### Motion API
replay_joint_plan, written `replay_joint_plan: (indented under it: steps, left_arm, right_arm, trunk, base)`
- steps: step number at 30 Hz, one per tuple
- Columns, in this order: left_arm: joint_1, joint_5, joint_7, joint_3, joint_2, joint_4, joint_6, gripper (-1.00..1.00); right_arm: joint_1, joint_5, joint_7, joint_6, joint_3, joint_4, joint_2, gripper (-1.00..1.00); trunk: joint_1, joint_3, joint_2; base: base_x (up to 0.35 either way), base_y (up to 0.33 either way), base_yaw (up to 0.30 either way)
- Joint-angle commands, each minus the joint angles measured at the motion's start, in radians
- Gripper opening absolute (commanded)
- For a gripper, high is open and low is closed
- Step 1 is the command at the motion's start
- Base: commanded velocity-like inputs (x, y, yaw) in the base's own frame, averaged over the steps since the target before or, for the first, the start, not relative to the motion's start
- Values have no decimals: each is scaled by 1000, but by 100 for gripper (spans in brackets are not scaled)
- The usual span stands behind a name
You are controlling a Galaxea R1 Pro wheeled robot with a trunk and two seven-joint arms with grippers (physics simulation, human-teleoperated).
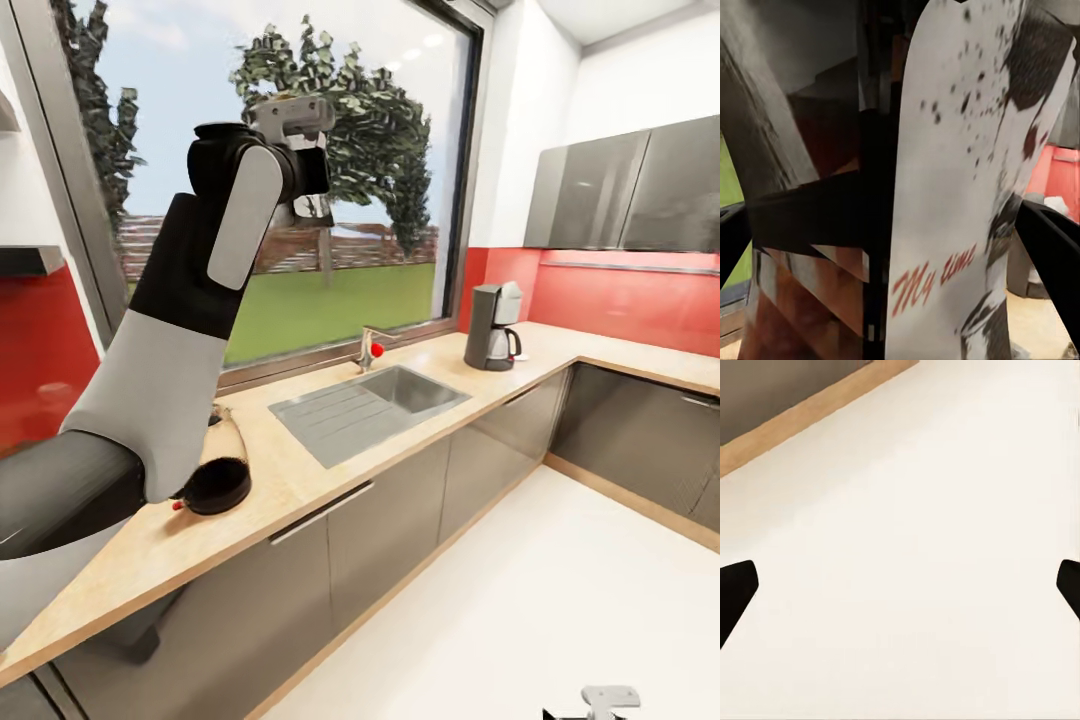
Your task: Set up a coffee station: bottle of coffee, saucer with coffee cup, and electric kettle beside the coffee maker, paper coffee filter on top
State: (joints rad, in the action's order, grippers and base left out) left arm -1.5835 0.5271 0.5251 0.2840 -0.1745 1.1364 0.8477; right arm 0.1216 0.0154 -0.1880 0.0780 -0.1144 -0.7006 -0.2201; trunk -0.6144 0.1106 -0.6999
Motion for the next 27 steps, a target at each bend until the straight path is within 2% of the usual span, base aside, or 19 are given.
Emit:
replay_joint_plan:
  steps: [1, 7, 18, 27]
  left_arm:
    - [-1, 2, 10, 0, 0, 0, 4, -100]
    - [-1, 2, 10, 0, 0, 0, 5, -100]
    - [0, 3, 10, -1, 0, 0, 5, -100]
    - [0, 20, 10, 0, 0, 0, 6, -100]
  right_arm:
    - [-3, 10, -7, 16, -3, -12, 0, 100]
    - [-36, 35, -7, 41, -4, -41, -1, 100]
    - [-45, 38, -7, 42, -5, -45, -1, 100]
    - [-45, 38, -7, 42, -5, -45, -1, 100]
  trunk:
    - [0, 2, -1]
    - [0, 0, -1]
    - [0, -6, -1]
    - [0, -10, -1]
  base:
    - [0, -109, -161]
    - [0, -35, -226]
    - [0, -3, -266]
    - [0, -3, -270]
